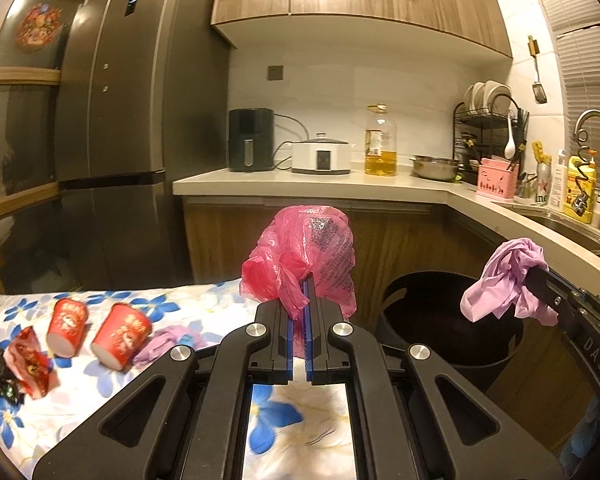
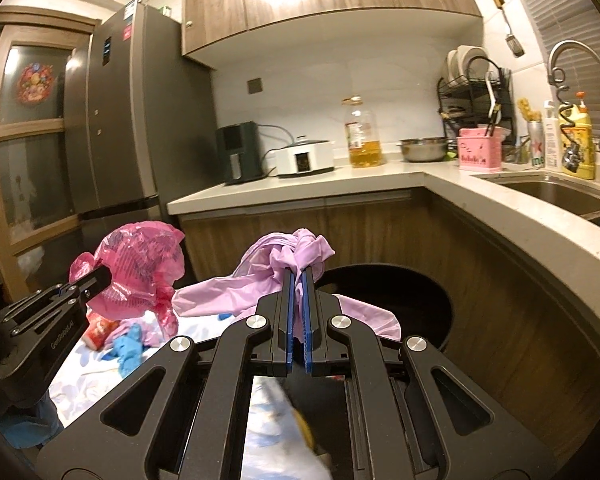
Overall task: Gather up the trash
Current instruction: 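Carry the pink bag and pink glove over the black trash bin with both tools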
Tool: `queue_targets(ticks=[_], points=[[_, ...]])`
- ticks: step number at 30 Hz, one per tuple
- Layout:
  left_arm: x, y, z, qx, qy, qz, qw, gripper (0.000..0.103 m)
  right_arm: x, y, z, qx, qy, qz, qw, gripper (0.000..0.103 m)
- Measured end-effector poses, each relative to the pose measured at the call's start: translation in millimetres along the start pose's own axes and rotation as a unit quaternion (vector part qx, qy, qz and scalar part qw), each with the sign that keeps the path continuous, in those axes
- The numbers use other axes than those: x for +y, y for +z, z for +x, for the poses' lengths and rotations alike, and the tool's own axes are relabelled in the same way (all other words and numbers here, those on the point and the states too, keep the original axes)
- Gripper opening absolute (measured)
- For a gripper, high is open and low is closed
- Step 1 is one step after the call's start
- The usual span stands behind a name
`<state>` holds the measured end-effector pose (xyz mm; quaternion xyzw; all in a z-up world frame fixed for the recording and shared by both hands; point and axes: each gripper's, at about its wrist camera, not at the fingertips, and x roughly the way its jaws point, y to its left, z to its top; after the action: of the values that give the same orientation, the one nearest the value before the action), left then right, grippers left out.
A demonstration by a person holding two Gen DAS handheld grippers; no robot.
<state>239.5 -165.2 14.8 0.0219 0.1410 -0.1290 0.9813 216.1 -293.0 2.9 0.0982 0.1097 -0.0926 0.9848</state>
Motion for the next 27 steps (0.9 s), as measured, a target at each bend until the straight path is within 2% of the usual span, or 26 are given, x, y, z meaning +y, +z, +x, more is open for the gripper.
queue_targets(ticks=[8,18,27], points=[[-35,11,14,-0.009,-0.033,0.017,0.9993,0.004,-32,11,4,-0.008,-0.032,0.014,0.999,0.004],[-77,20,39,-0.014,-0.071,0.028,0.9970,0.004,-55,16,19,-0.006,-0.049,0.026,0.998,0.004],[-92,20,59,-0.004,-0.091,0.025,0.9956,0.004,-69,22,33,-0.006,-0.053,0.038,0.998,0.004]])
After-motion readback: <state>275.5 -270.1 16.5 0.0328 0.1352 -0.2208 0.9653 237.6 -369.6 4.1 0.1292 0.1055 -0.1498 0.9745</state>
